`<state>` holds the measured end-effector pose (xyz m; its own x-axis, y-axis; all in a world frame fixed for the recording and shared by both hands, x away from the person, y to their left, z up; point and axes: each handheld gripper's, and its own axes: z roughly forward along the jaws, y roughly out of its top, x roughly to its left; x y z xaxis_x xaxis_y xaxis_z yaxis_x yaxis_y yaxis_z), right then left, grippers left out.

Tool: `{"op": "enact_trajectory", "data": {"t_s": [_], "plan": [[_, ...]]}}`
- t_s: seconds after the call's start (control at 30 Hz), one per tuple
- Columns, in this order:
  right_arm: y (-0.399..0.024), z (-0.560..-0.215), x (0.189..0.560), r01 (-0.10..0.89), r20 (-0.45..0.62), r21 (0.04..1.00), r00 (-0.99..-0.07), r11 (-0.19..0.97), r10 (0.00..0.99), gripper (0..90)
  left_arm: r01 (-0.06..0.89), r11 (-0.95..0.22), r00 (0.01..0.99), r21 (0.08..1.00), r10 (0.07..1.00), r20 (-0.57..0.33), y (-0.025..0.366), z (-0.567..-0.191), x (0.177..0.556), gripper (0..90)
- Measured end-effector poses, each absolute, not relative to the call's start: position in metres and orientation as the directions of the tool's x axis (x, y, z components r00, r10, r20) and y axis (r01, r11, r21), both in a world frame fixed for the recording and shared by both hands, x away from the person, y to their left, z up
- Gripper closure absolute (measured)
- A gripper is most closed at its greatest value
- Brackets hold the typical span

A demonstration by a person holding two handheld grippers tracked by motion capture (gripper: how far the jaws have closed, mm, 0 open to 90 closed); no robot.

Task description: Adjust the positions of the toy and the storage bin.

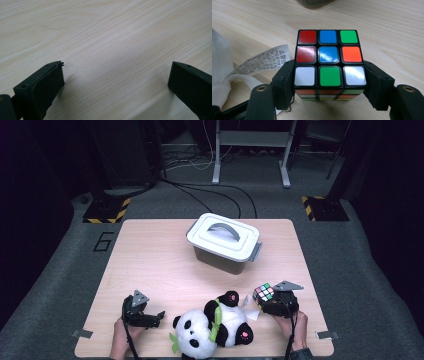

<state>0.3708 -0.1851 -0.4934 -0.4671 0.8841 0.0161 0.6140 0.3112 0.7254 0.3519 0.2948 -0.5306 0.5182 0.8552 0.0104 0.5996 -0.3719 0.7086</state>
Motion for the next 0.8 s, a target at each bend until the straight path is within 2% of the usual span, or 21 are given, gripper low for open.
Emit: {"op": "enact_trajectory", "data": {"t_s": [0.13, 0.8], "plan": [[-0.184, -0.493, 0.372, 0.612, 0.015, 0.726, -0.470, 0.313, 0.883, 33.9, 0.599, -0.373, 0.519, 0.709, 0.854, 0.010, 0.295, -0.531, 0.352, 0.0], [-0.164, -0.480, 0.389, 0.523, -0.004, 0.751, -0.608, 0.403, 0.794, 33.8, 0.599, -0.371, 0.519, 0.709, 0.855, 0.009, 0.295, -0.531, 0.352, 0.0]]}}
